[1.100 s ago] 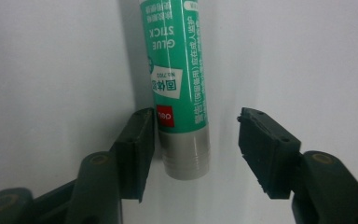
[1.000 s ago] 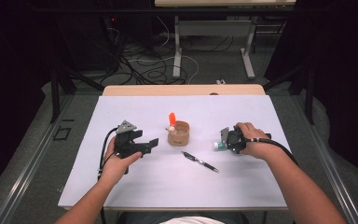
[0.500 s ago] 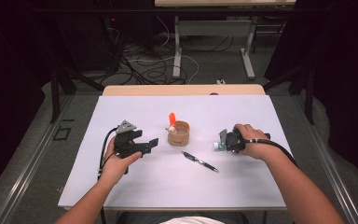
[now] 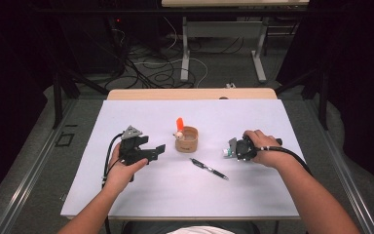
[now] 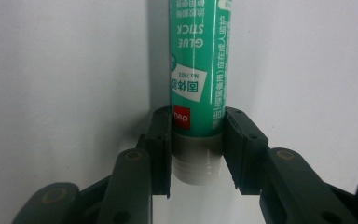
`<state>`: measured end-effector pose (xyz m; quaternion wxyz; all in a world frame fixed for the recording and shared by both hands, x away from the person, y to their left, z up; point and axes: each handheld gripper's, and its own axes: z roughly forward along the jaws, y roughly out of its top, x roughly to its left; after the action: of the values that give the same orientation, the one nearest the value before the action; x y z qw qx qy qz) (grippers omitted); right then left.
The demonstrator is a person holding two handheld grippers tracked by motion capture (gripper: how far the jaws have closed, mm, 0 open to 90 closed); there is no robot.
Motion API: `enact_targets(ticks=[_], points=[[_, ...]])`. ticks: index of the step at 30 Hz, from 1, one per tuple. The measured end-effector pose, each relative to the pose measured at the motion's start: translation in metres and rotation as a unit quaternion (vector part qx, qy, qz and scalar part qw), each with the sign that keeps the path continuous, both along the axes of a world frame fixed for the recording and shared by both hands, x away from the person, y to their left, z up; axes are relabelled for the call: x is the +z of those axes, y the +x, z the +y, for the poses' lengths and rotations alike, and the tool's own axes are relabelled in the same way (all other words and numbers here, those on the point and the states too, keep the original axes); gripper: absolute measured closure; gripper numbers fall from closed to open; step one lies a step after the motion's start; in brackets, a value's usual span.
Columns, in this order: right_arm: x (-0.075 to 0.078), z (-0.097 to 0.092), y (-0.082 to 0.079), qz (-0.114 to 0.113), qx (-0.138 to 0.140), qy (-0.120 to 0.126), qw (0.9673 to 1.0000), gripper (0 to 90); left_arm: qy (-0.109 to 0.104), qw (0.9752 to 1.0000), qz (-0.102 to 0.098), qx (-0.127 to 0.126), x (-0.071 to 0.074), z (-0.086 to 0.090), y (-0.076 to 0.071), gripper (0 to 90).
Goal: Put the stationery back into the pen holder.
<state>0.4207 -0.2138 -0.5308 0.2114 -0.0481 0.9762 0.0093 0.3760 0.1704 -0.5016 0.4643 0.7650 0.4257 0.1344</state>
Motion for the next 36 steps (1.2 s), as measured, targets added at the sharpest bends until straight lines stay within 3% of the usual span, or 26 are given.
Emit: enact_targets(ticks=[5,9,18,19,20,21,22,23,24,26,28,29,30,31,36], points=[[0.002,0.001,-0.001,-0.006,0.012,-0.004,0.9999,65.2,-0.003,1.0000,0.004,0.001,0.000,-0.001,0.000,17.8],[0.005,0.000,-0.005,-0.007,0.003,0.005,1.0000,65.2,0.001,1.0000,0.001,0.001,0.000,0.000,0.000,17.8],[0.016,0.003,-0.015,-0.058,0.031,0.020,0.9976,65.2,0.001,1.0000,0.003,-0.002,0.000,0.000,0.000,17.8],[0.014,0.003,-0.016,-0.076,0.043,0.044,0.9952,65.2,0.003,1.0000,0.004,-0.002,0.001,0.000,-0.001,17.8],[0.015,0.004,-0.017,-0.078,0.050,0.044,0.9948,65.2,0.003,1.0000,0.004,-0.002,0.001,0.000,0.000,17.8],[0.018,0.005,-0.019,-0.072,0.045,0.029,0.9960,65.2,0.003,1.0000,0.003,-0.002,0.001,0.000,0.000,17.8],[0.016,0.005,-0.021,-0.086,0.052,0.043,0.9940,65.2,0.004,1.0000,0.004,-0.001,0.001,0.000,-0.001,17.8],[0.022,0.008,-0.022,-0.071,0.048,0.008,0.9963,65.2,0.003,1.0000,0.002,-0.003,0.001,0.000,0.000,17.8],[0.018,0.008,-0.024,-0.092,0.055,0.037,0.9936,65.2,0.004,1.0000,0.002,-0.003,0.001,0.000,0.000,17.8],[0.021,0.011,-0.026,-0.093,0.067,0.025,0.9931,65.2,0.004,1.0000,0.002,-0.001,0.001,-0.001,-0.001,17.8],[0.021,0.012,-0.030,-0.104,0.069,0.038,0.9914,65.2,0.005,1.0000,-0.001,-0.002,0.001,-0.001,-0.001,17.8],[0.020,0.013,-0.030,-0.117,0.082,0.049,0.9885,65.2,0.005,1.0000,0.000,-0.002,0.000,-0.001,-0.001,17.8],[0.028,0.017,-0.034,-0.085,0.061,-0.002,0.9945,65.2,0.004,1.0000,0.001,-0.002,0.000,-0.001,-0.001,17.8],[0.023,0.016,-0.034,-0.112,0.084,0.039,0.9893,65.2,0.004,1.0000,0.002,-0.002,0.000,-0.001,-0.001,17.8],[0.026,0.021,-0.044,-0.132,0.100,0.043,0.9853,65.2,0.004,1.0000,0.001,-0.004,0.000,-0.002,-0.001,17.8]])
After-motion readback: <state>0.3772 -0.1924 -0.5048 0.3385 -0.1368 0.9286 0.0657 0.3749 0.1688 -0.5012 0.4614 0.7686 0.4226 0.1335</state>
